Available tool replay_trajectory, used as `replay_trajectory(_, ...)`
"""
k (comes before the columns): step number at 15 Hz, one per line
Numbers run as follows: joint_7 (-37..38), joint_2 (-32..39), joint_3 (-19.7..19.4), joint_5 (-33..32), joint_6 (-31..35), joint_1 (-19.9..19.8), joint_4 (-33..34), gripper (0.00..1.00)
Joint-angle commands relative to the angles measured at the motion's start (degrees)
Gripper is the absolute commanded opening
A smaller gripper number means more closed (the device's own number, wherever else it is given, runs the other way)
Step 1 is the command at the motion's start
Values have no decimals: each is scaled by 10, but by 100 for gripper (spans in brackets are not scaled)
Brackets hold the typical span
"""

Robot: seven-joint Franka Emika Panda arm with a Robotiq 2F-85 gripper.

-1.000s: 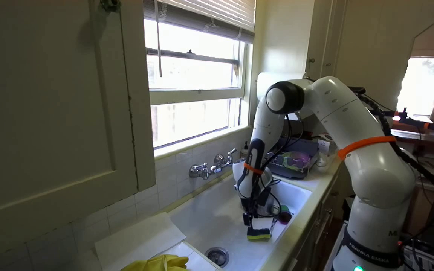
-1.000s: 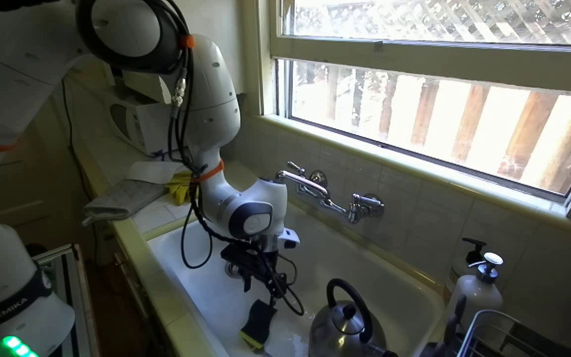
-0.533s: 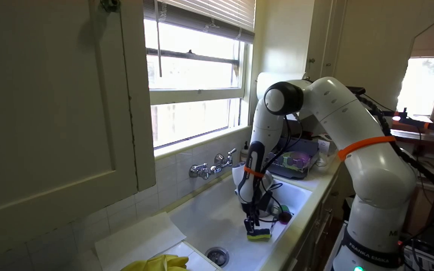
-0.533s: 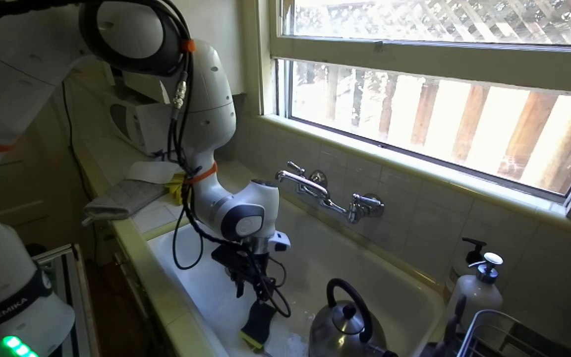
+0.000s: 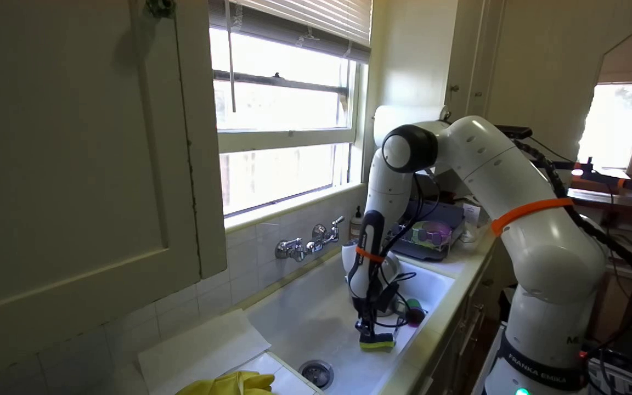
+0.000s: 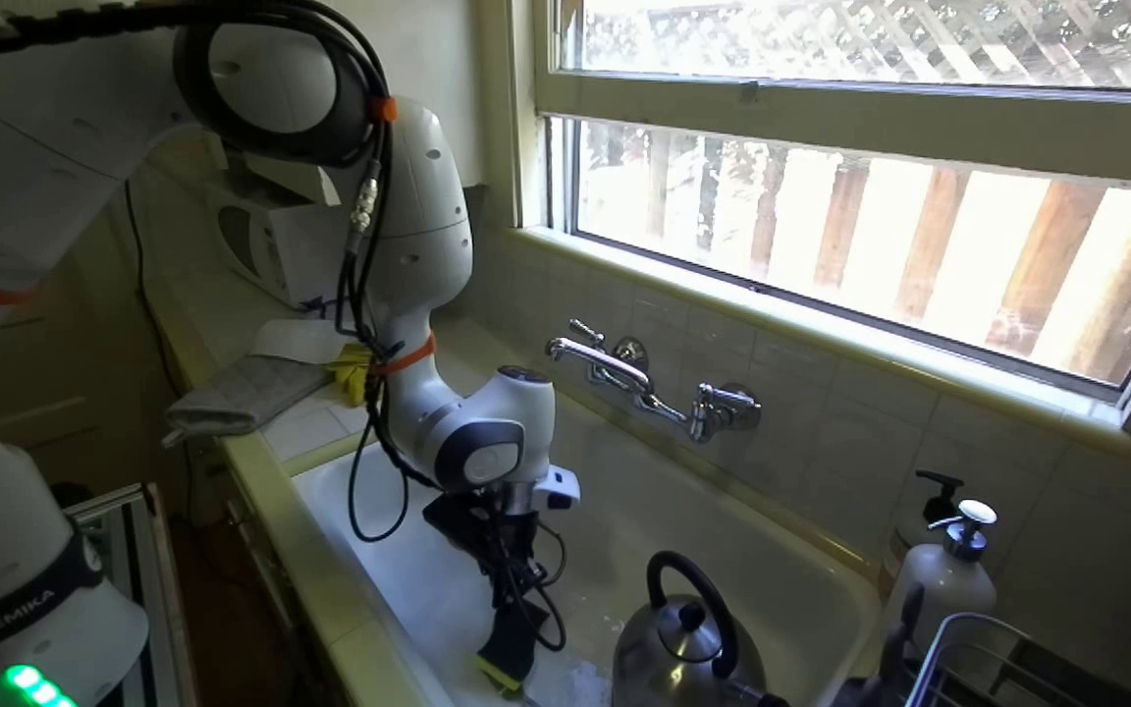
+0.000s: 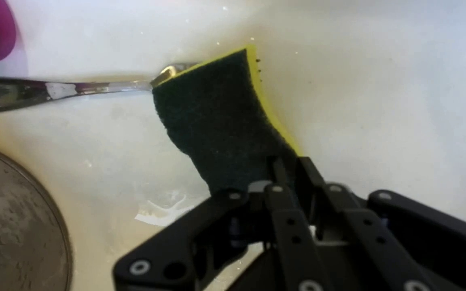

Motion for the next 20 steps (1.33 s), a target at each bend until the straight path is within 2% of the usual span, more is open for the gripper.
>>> replay_trajectory(1, 9, 38, 2, 23, 33, -7, 22, 0)
replay_trajectory(4, 5, 66, 12, 37, 47, -16, 45, 0)
replay_trajectory(8, 18, 105, -12, 32, 57, 21, 87, 0)
replay_trajectory(11, 20, 116, -8, 37, 42, 27, 112, 0)
replay_trajectory(14, 29, 119, -20, 31, 46, 51, 127, 0)
replay_trajectory(17, 38, 120, -14, 38, 46, 58, 143, 0)
replay_trajectory(18, 37, 119, 2, 43, 41, 49, 149, 0)
replay_trajectory(20, 48, 128, 4, 46, 37, 62, 166, 0)
